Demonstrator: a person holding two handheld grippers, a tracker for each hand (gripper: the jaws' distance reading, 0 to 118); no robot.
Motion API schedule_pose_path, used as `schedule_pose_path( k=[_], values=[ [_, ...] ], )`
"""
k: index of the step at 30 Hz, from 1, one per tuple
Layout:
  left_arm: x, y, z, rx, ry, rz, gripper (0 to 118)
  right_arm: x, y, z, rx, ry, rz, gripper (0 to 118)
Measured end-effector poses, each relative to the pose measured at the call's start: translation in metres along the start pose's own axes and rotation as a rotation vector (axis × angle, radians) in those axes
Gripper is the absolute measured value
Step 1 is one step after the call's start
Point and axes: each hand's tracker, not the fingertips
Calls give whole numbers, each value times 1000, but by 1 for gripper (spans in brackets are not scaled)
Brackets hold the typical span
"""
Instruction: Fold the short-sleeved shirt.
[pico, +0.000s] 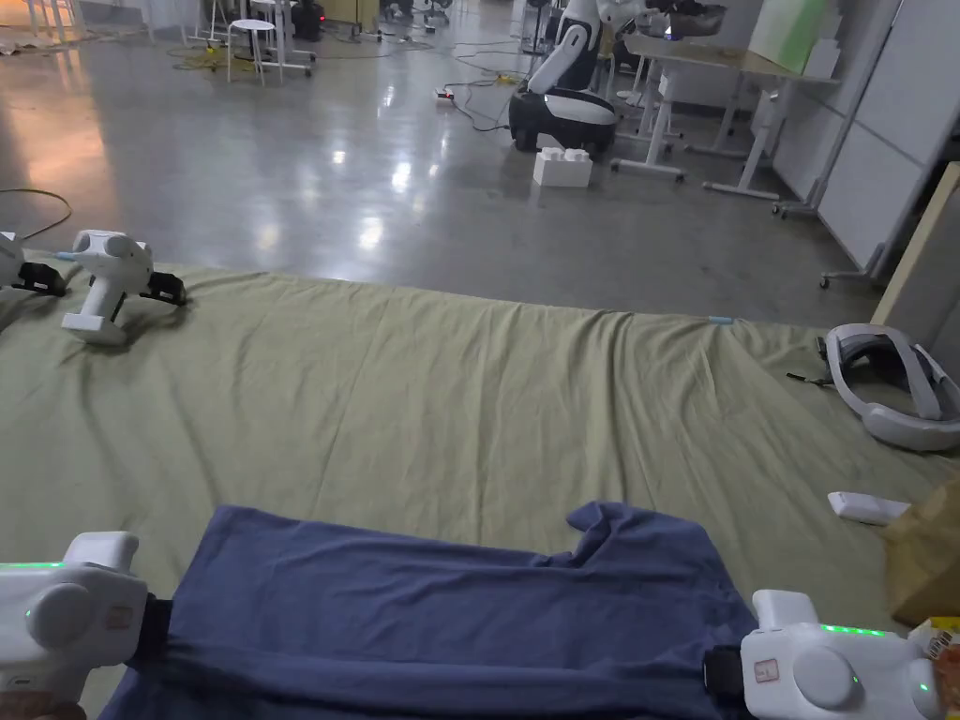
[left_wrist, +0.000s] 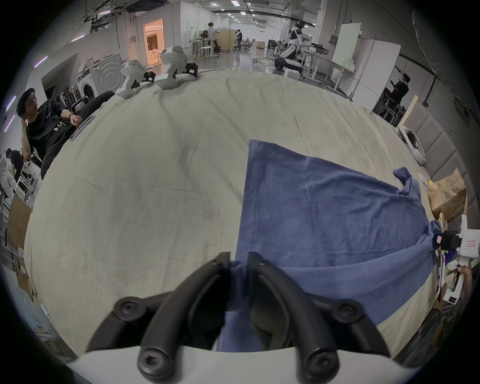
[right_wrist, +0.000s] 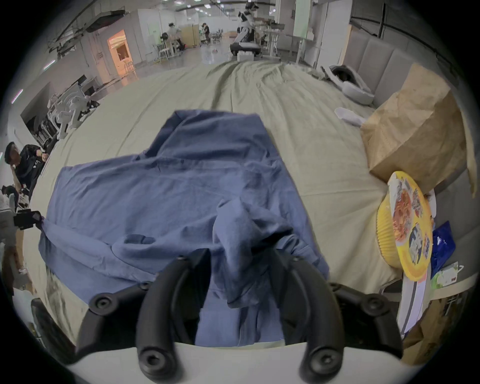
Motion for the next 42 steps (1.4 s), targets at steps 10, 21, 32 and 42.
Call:
schedule_pose_path(
  k=[10,21,32,42],
  values=[
    [35,-28,74,341,-66,-65,65,-26,-36,93,472,-42,-39,74],
    [65,-84,134,759,-4,-87,21,-89,-75,150,839,-48,-5,23],
    [52,-93,147,771,-37,-107,2,-106,-91,166,916,-60,-1,8],
    [-8,-81,79,309,-55,4,2,-97,-92,159,857,-51,3,8]
  ],
)
